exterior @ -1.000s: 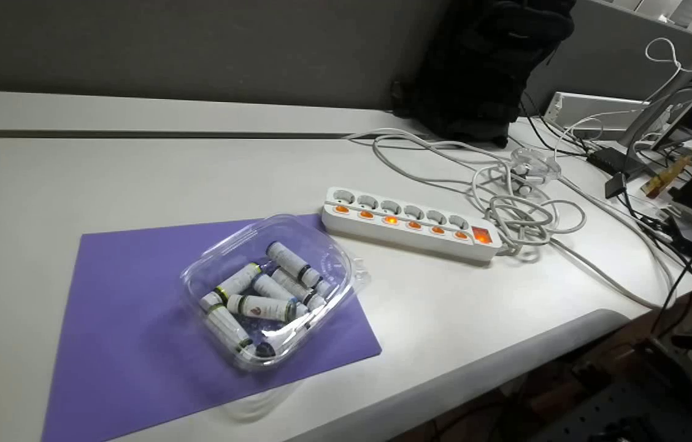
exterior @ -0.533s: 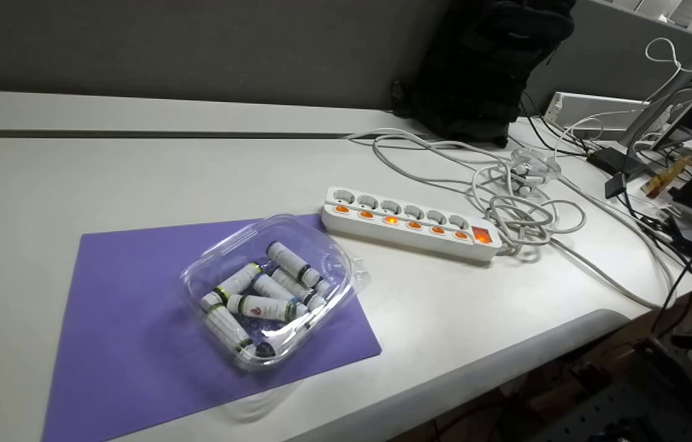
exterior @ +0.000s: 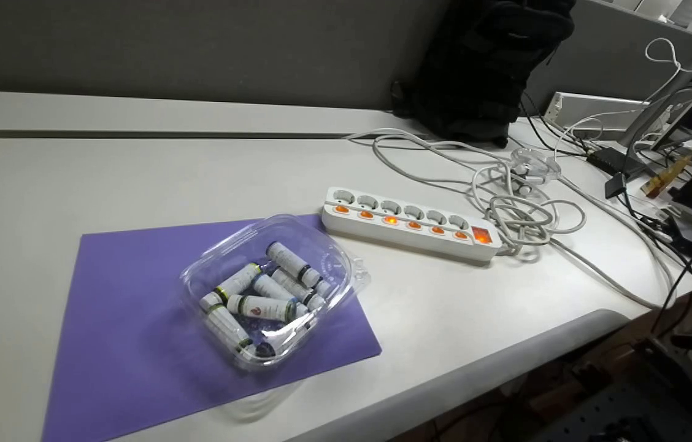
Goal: Turn off the third switch from the left on the extension cord
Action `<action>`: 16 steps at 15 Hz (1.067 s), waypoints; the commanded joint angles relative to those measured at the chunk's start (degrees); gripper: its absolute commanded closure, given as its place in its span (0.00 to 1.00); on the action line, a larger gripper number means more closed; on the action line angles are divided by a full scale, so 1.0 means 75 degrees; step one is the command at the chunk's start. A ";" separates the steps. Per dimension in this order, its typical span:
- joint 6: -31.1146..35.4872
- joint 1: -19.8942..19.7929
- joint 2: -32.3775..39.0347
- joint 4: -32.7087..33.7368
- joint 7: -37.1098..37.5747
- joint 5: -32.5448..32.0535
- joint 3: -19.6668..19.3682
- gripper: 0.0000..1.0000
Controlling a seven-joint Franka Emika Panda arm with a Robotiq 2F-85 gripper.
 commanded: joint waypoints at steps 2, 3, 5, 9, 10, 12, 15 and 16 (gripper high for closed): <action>0.1355 -0.0201 0.0539 -0.0774 0.0724 -0.0473 0.0009 0.00; 0.1656 -0.0243 0.0674 -0.0937 0.0810 -0.0551 0.0002 0.00; 0.2114 -0.0333 0.0951 -0.1254 0.1006 -0.0656 -0.0015 0.00; 0.2807 -0.0507 0.1403 -0.1731 0.1381 -0.0804 -0.0092 0.32; 0.2966 -0.0572 0.1510 -0.1838 0.1520 -0.0873 -0.0113 0.40; 0.3185 -0.0672 0.1720 -0.2013 0.1754 -0.0996 -0.0179 0.54; 0.3426 -0.0755 0.2066 -0.2210 0.1972 -0.0986 -0.0332 0.76; 0.3474 -0.0770 0.2186 -0.2251 0.2028 -0.0984 -0.0383 0.81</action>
